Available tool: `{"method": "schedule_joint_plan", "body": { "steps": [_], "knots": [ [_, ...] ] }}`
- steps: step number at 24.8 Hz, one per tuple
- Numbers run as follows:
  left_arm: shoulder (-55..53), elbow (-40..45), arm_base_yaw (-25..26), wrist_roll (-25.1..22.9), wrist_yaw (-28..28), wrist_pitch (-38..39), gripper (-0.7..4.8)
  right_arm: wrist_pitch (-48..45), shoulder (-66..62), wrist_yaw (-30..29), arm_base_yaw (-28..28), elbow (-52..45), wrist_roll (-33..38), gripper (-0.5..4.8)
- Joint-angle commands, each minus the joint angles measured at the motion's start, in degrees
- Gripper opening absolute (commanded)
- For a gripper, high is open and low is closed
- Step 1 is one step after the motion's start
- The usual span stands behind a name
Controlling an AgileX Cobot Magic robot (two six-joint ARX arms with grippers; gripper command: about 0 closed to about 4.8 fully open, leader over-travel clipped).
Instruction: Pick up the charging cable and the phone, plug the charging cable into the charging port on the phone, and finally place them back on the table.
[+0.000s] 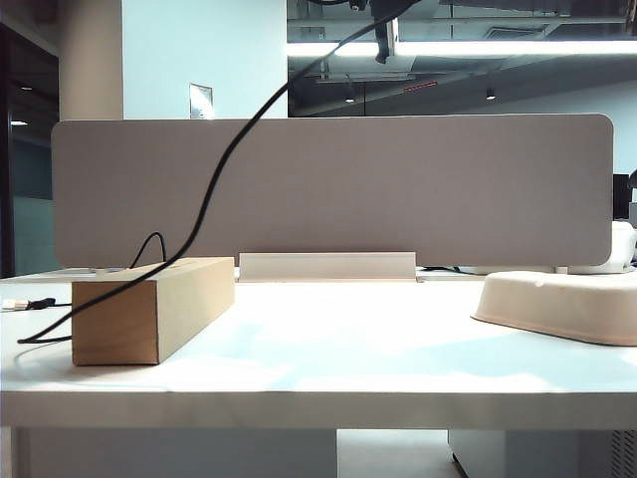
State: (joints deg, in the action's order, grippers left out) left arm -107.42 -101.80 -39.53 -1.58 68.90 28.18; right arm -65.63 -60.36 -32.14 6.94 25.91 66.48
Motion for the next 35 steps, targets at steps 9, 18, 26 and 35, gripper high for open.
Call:
{"method": "schedule_joint_plan", "body": {
  "steps": [9,18,26,35],
  "knots": [
    [0.2,-0.6,5.7,-4.6,-0.3,20.8,1.94,18.3,-0.2,5.4,-1.0,0.1,-13.2,-0.08],
    [1.0,-0.6,14.4,-20.5,-3.1,43.1,0.42,37.1,-6.7,13.0,-0.9,0.1,-16.0,-0.08],
    [4.7,-0.6,15.6,-22.4,-8.4,42.9,-0.06,32.7,-22.2,16.0,-0.9,0.1,-14.1,-0.08],
    [4.8,-0.6,15.6,-22.4,-8.9,43.1,-0.06,31.5,-27.8,18.1,-1.0,0.1,-12.3,-0.08]
  ]
}}
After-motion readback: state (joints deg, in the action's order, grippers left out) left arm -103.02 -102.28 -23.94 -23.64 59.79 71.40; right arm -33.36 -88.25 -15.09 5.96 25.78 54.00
